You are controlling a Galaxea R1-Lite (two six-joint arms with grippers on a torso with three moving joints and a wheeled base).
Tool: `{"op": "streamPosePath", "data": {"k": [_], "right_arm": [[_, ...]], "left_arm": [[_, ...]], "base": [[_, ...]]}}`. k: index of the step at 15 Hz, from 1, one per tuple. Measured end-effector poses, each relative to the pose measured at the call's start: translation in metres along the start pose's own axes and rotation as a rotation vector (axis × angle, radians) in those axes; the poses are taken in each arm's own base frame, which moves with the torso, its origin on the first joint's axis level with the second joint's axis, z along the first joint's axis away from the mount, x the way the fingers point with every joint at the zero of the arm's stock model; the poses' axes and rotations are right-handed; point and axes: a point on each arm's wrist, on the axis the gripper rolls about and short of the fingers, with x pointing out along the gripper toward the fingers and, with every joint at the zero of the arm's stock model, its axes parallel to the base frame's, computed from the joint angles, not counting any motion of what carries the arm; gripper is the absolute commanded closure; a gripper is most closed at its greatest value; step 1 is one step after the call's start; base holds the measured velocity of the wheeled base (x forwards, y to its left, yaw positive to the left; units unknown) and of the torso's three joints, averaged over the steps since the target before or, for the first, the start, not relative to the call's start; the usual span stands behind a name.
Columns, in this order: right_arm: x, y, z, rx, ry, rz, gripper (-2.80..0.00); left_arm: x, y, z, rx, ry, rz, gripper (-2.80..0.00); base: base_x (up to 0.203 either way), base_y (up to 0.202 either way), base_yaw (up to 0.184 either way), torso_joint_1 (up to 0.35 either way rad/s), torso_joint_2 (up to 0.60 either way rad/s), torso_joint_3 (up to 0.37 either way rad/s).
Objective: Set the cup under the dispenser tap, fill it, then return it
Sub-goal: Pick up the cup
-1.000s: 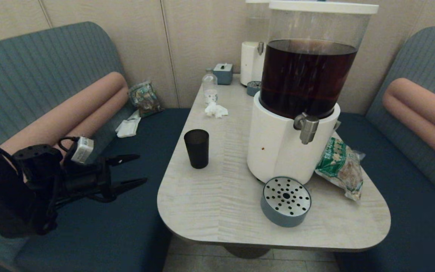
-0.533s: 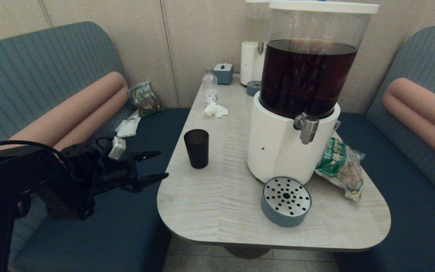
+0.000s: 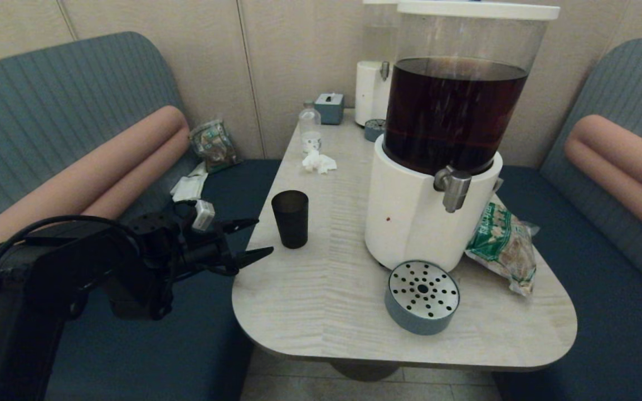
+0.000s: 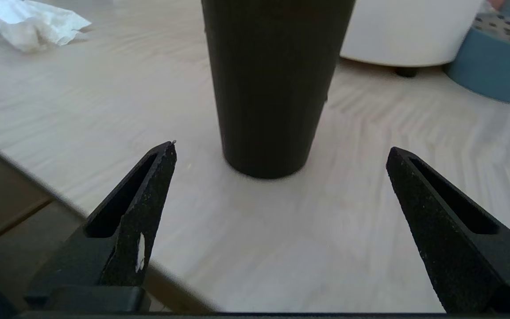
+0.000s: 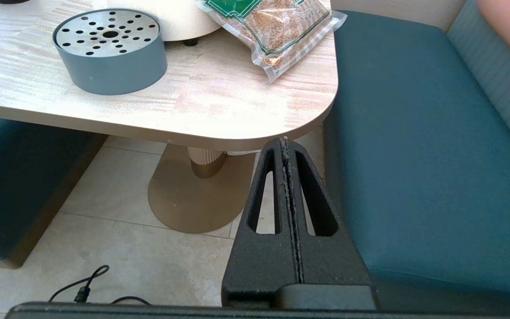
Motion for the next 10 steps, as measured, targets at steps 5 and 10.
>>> {"op": "streamPosePath", "data": {"k": [5, 10], "right_arm": [[0.0, 0.0, 0.0, 0.0, 0.0, 0.0, 0.0], [0.0, 0.0, 0.0, 0.0, 0.0, 0.0, 0.0]], "left_arm": [[0.029, -0.009, -0.001, -0.001, -0.028, 0.002, -2.8], [0.052, -0.011, 0.001, 0.008, -0.066, 0.024, -2.8]], "base": [[0.0, 0.0, 0.0, 0.0, 0.0, 0.0], [0.0, 0.0, 0.0, 0.0, 0.0, 0.0]]}}
